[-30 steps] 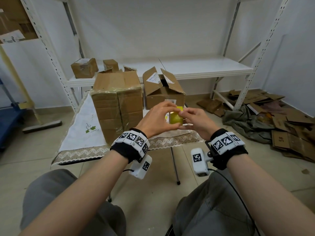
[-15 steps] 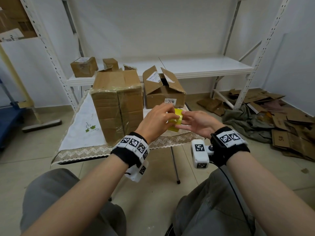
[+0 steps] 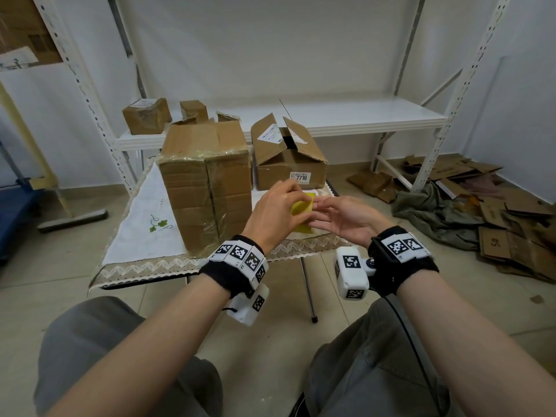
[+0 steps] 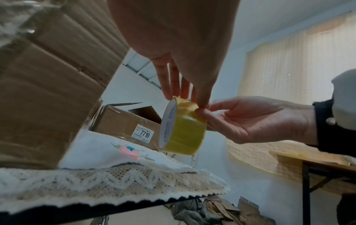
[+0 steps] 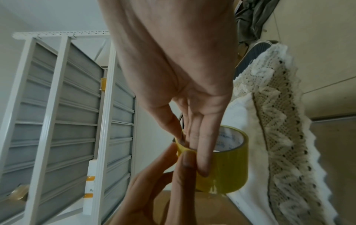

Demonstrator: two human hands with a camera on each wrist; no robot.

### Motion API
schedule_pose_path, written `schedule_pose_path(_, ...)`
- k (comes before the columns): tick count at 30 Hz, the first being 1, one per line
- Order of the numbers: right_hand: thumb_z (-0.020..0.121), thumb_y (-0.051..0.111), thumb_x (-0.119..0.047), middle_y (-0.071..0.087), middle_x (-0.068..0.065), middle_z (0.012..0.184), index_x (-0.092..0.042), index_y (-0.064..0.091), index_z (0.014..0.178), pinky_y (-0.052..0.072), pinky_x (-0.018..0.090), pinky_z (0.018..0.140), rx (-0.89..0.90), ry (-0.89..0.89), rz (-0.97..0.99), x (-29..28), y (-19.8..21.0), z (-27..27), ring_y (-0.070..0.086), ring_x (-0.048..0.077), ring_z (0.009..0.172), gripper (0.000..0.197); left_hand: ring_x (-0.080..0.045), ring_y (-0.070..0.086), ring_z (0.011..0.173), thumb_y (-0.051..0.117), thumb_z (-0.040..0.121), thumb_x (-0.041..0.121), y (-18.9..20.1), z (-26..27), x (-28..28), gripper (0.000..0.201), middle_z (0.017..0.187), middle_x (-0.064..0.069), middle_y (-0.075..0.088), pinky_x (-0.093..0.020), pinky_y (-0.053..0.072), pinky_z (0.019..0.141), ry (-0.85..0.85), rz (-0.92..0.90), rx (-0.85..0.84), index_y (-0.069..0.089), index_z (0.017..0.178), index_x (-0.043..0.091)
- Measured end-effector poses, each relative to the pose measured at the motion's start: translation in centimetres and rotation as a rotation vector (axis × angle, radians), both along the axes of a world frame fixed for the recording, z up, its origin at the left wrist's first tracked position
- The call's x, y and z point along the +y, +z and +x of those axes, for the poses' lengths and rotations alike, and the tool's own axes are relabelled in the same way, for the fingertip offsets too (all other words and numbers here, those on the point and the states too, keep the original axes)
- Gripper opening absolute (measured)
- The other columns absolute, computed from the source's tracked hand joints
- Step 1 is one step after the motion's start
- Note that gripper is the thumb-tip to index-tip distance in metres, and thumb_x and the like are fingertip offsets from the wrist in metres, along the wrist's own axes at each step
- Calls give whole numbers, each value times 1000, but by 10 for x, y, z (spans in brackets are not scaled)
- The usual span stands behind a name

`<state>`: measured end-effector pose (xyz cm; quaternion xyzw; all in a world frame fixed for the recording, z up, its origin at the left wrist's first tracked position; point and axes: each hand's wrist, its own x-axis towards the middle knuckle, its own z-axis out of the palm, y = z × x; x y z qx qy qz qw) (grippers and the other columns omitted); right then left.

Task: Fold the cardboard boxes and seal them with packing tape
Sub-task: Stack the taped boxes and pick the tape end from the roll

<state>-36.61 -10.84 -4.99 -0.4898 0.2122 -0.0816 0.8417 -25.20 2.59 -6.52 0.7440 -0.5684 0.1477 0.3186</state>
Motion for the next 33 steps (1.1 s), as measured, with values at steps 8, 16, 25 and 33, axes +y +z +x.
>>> schedule_pose_path(8,106,46,-11,71,17,100,1,60,109,59,50,88,-42,48,26,8,-1,4,72,27,93,19,-15,56,91,81,80,25,4,-4,-10,13,90,6,58,-33,47,80,93,-70,282,70,76,18)
schedule_pose_path(16,107,43,-13,69,10,73,1,58,112,61,50,80,13,3,71,9,-7,9,73,21,71,20,-17,58,92,81,79,19,-3,3,-10,8,91,7,59,-45,53,85,-21,-49,329,75,75,15)
schedule_pose_path(25,107,44,-14,72,15,79,1,58,108,60,50,84,18,6,88,10,-11,10,75,31,84,21,-17,60,94,79,82,16,-5,9,-9,2,95,6,62,-45,54,87,-59,-43,300,78,81,17)
schedule_pose_path(33,107,45,-16,69,9,73,-3,60,99,64,41,70,80,-61,74,4,-12,9,75,25,72,21,-16,56,99,72,86,31,-4,8,5,26,105,3,64,-36,52,81,-154,59,-65,78,108,17)
